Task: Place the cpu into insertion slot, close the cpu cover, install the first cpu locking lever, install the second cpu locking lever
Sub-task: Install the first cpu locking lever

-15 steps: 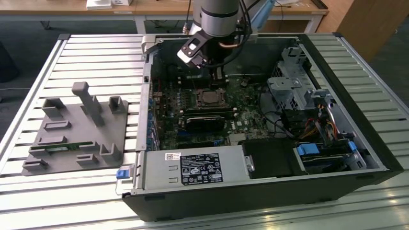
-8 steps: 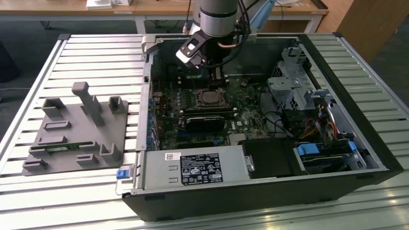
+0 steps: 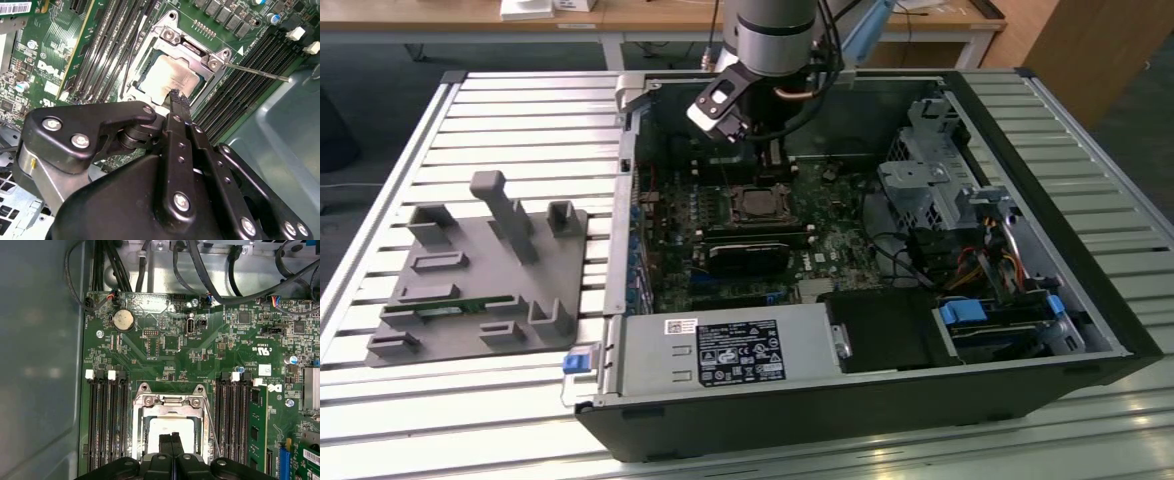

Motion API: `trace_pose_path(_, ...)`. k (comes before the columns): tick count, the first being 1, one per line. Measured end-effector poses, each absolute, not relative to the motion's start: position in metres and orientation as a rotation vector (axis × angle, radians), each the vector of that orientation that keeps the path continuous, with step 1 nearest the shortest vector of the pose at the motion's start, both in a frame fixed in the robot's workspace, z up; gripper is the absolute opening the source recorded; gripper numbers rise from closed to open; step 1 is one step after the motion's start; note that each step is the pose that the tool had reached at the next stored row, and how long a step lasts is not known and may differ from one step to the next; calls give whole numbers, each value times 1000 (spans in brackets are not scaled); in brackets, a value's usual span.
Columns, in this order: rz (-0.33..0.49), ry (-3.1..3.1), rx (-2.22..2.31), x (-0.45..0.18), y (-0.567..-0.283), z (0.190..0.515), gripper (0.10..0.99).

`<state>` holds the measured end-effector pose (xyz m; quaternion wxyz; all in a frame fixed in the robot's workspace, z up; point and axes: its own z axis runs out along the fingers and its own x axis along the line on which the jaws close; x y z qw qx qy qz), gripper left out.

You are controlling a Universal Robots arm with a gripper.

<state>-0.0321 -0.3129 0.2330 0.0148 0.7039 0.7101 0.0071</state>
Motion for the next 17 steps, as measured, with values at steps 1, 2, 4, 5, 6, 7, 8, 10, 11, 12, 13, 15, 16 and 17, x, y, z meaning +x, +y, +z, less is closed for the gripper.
trace_pose_path(1, 22, 2210, 2191, -32, -313, 234, 122)
trace_pose_path(2, 22, 2210, 2191, -32, -313, 235, 122)
trace_pose_path(4, 22, 2210, 2191, -32, -313, 237, 122)
trace_pose_path(5, 22, 2210, 2191, -32, -313, 238, 122)
trace_pose_path(6, 22, 2210, 2191, -32, -313, 239, 122)
trace_pose_path(7, 22, 2210, 2191, -32, -313, 240, 122)
trace_pose_path(8, 22, 2210, 2191, -32, -313, 242, 122)
trace_pose_path(10, 22, 2210, 2191, -32, -313, 244, 122)
trace_pose_path(11, 22, 2210, 2191, -32, -313, 245, 122)
trace_pose_path(12, 22, 2210, 2191, -32, -313, 246, 122)
trace_pose_path(13, 22, 2210, 2191, -32, -313, 247, 122)
trace_pose_path(15, 21, 2210, 2190, -32, -313, 248, 122)
trace_pose_path(16, 21, 2210, 2189, -32, -313, 248, 122)
trace_pose_path(17, 21, 2219, 2181, -32, -313, 248, 122)
